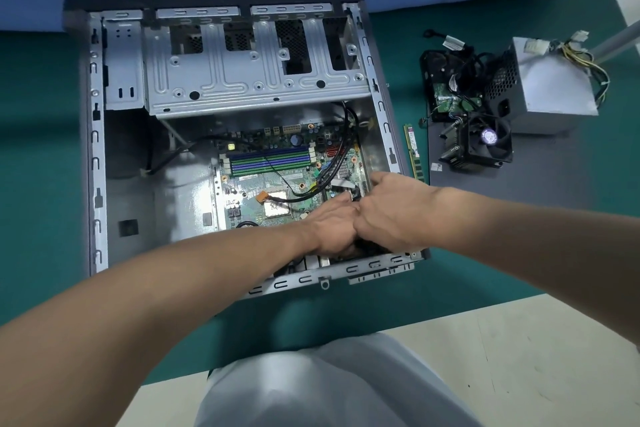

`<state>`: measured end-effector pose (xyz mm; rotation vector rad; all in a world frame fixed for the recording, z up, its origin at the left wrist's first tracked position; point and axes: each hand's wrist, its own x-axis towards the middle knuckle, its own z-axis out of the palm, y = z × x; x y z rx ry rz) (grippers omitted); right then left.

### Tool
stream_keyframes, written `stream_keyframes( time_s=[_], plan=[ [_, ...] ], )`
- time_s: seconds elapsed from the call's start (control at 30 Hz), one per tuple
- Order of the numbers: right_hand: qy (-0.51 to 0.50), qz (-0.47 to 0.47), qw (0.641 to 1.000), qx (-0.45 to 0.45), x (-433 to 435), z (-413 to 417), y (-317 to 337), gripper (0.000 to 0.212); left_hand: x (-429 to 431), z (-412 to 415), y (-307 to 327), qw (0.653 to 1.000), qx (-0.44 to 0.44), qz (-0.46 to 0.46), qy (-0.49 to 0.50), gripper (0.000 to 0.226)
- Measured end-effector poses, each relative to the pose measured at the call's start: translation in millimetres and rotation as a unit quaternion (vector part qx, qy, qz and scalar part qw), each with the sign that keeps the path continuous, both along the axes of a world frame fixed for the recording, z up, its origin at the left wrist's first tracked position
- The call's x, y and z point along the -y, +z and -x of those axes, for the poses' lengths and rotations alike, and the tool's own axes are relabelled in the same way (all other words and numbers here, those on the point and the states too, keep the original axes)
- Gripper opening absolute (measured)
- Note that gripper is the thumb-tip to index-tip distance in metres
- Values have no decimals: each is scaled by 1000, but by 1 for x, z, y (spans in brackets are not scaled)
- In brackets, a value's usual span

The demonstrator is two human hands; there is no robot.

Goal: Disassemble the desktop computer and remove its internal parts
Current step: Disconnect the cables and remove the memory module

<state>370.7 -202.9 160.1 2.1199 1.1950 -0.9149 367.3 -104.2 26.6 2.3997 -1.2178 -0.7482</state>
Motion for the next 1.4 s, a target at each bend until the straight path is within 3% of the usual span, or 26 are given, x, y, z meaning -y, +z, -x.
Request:
stream_keyframes(
  time_s=[0.43,0.67,0.87,1.03,1.17,1.3,1.4],
  plan=[
    [7,30,999,-25,2,-2,-3,11,1,1,-4,1000,13,13,-3,11],
    [5,-18,1000,15,1,0,0,22,-1,0,-3,1000,3,0,2,22],
    [3,1,1000,11,7,-2,-2,20,0,-2,-2,1000,0,14,-19,5],
    [-1,-16,999,29,3,0,-5,24,1,-1,-5,1000,-3,-6,1,30],
    [-10,7,1000,7,5,-3,-5,16,2,-3,-5,1000,5,24,-16,4],
    [-16,-5,1000,21,2,0,-6,27,1,-1,-7,1000,27,0,-14,29],
    [-8,-23,999,31,2,1,-5,32,1,-1,-4,1000,19,10,-1,27]
  ],
)
